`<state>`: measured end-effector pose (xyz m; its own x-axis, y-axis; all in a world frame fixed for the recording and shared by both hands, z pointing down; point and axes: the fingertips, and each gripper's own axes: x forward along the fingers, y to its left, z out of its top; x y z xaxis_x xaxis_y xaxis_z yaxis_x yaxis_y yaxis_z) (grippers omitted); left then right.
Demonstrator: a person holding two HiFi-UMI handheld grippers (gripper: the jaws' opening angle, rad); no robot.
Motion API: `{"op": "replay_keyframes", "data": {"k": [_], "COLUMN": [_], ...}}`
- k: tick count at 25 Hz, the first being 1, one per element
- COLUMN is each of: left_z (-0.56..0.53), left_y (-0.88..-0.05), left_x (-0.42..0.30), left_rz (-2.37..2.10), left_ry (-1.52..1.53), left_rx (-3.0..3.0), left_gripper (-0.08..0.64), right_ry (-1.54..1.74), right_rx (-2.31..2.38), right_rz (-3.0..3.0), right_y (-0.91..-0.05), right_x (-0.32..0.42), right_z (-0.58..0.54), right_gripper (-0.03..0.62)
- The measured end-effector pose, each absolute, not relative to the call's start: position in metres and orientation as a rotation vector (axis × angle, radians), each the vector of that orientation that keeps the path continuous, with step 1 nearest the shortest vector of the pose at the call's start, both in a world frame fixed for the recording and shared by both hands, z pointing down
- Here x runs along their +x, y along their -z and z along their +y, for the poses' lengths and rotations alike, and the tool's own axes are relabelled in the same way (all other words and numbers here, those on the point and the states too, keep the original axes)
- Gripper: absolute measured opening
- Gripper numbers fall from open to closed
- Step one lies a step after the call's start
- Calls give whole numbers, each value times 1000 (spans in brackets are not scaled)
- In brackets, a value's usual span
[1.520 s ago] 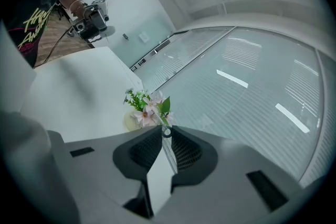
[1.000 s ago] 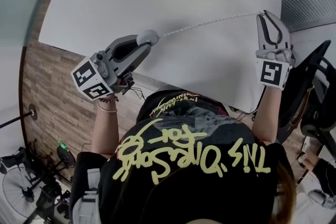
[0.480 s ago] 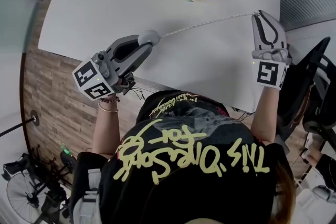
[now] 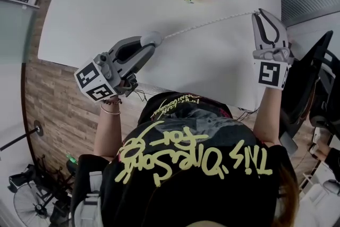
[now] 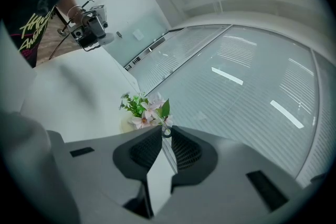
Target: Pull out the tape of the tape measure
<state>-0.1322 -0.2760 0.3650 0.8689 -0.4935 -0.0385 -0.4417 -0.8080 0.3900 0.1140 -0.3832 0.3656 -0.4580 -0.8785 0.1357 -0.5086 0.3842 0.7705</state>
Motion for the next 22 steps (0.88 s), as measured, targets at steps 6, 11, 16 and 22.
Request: {"op": "replay_keyframes", "data": {"k": [6, 11, 16, 22], "left_z": [-282, -283, -285, -288], "left_y": [-368, -367, -367, -367], "left_x": [-132, -133, -133, -132], "left_rz": [-643, -608, -586, -565], "left_ry": [187, 183, 179, 169], "left_rx": [2678, 2687, 2697, 2710], "left_gripper": [60, 60, 60, 60], "right_ry": [886, 881, 873, 871], "right_rx": [1191, 1205, 1187, 1180], "right_rz": [-2100, -2102, -2106, -2116], "right_y": [-371, -369, -376, -377], "right_x": [106, 100, 89, 81], "right_z": [-379, -372, -363, -360], "right_gripper": [60, 60, 60, 60]}}
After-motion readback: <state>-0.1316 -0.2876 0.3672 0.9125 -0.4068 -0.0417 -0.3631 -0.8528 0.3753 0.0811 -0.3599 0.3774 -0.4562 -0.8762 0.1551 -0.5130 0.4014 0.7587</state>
